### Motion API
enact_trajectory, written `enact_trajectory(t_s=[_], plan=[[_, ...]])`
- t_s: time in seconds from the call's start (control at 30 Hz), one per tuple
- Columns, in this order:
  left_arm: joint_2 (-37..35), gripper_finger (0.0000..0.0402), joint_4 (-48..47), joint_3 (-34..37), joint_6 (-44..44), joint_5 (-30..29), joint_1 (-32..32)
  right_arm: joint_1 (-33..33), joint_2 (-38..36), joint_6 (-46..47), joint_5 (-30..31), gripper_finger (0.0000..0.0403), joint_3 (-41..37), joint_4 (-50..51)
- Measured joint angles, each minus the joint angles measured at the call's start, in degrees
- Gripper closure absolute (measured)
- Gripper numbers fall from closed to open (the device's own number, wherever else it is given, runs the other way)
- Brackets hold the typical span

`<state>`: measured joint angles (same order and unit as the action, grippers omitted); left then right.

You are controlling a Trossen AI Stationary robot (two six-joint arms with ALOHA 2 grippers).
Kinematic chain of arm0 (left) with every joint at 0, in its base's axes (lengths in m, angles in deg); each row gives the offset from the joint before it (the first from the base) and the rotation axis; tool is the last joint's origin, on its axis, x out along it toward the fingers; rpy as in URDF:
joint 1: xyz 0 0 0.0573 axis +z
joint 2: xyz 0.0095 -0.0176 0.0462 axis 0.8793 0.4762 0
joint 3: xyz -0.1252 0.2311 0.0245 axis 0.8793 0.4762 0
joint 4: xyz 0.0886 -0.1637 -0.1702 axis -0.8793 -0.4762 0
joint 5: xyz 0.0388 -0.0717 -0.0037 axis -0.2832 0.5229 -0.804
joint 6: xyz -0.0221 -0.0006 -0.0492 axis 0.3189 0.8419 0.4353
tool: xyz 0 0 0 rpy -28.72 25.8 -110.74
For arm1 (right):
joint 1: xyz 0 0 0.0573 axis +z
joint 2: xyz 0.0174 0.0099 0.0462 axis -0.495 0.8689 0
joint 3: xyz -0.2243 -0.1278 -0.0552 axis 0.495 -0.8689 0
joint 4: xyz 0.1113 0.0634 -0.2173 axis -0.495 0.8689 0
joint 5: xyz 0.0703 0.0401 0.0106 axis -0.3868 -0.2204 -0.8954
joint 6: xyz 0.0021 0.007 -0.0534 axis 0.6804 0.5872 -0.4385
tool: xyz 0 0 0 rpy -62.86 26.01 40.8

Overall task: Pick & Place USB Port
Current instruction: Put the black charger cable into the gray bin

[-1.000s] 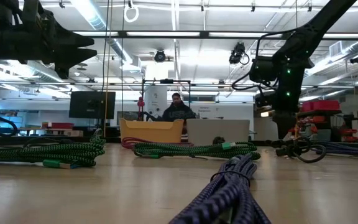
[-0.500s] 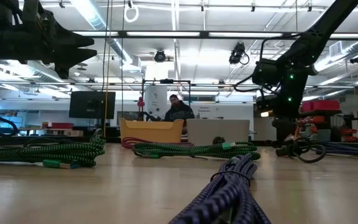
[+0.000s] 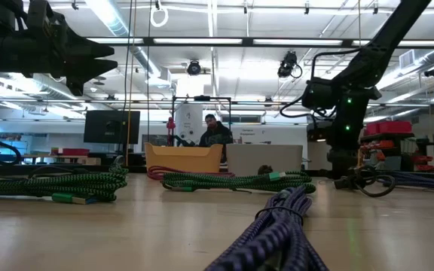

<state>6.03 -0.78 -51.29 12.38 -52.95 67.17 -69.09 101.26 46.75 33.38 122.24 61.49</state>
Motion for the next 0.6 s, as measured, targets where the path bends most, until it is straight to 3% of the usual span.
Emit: enact_trajectory(t_s=[0.07,0.2,0.23,0.6], plan=[[0.0,0.0228,0.0,0.0,0.0,0.0,0.0,0.4,0.1,-0.3,-0.1,0.0214,0.0,0.4],[0.0,0.0228,0.0,0.0,0.0,0.0,0.0,0.0,0.3,-0.5,1.8,0.0358,0.0,2.3],[0.0,0.0228,0.0,0.0,0.0,0.0,0.0,-0.3,0.3,-0.3,1.7,0.0377,0.0,2.6],[0.0,0.0228,0.0,0.0,0.0,-0.1,0.0,0.6,-2.1,4.1,0.3,0.0397,8.7,17.8]])
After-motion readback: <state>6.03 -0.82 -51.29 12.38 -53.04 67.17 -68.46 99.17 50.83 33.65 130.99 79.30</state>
